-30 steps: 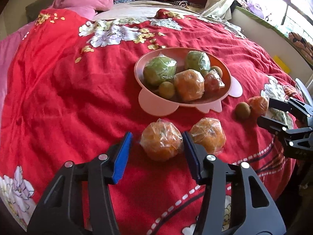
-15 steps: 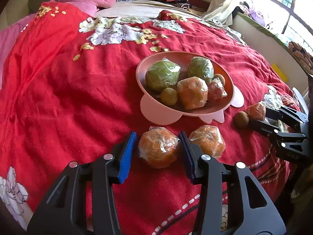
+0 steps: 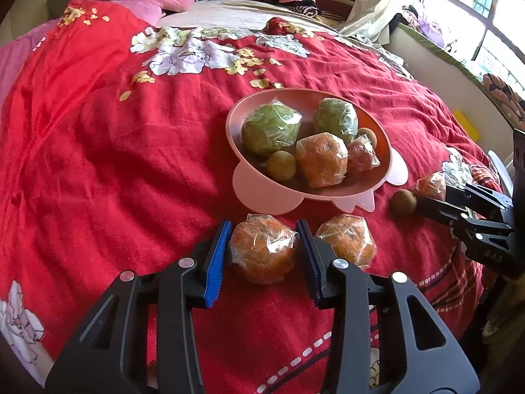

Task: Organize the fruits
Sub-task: 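Grasp a wrapped orange with the left tool while the right tool grasps the large wrapped orange, then carry the orange with the left tool while the right tool carries the large orange over the bowl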

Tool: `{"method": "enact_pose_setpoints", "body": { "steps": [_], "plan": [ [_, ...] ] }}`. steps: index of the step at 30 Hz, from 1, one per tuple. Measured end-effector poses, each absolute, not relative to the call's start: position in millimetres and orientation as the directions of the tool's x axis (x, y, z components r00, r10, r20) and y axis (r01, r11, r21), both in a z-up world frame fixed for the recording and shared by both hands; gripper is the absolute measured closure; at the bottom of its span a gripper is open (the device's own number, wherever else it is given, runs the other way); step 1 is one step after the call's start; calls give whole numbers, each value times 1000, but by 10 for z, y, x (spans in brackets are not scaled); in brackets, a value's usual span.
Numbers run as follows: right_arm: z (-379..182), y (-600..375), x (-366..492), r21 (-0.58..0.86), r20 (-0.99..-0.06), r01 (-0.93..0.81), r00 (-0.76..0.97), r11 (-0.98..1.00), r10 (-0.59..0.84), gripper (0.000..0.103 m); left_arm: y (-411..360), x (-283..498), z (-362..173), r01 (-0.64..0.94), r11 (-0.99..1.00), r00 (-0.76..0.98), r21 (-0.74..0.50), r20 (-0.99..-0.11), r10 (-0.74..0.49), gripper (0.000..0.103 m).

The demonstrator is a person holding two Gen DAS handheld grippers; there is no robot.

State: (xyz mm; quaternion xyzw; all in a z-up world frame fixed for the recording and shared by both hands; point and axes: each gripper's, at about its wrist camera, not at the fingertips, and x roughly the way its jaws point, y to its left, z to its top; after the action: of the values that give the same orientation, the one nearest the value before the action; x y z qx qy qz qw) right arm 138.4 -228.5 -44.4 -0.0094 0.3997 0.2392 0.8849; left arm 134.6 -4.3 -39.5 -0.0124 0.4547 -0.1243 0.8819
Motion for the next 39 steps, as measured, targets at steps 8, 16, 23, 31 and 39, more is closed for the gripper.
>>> {"method": "enact_pose_setpoints", "body": {
  "steps": [8,16,23,31,39],
  "plan": [
    [-387,-2378,1327,193,-702,-401,581,896,411,65,-14,1300,-327,208,967,564,-146,-790,-241,71],
    [-269,-2361,1298,191,-683,-410,597,892,421,65,65,1240,-133,200,966,594,-162,-764,-251,71],
    [-178,-2333,1318,185,-670,-422,607,887,428,65,41,1279,-41,205,966,603,-160,-756,-253,71],
    [-97,-2310,1399,179,-657,-429,618,885,433,65,-29,1365,-54,209,964,598,-163,-759,-258,71],
    [-55,-2240,1498,168,-650,-443,622,881,437,65,-97,1523,-83,210,966,592,-152,-767,-249,71]
  ]
}}
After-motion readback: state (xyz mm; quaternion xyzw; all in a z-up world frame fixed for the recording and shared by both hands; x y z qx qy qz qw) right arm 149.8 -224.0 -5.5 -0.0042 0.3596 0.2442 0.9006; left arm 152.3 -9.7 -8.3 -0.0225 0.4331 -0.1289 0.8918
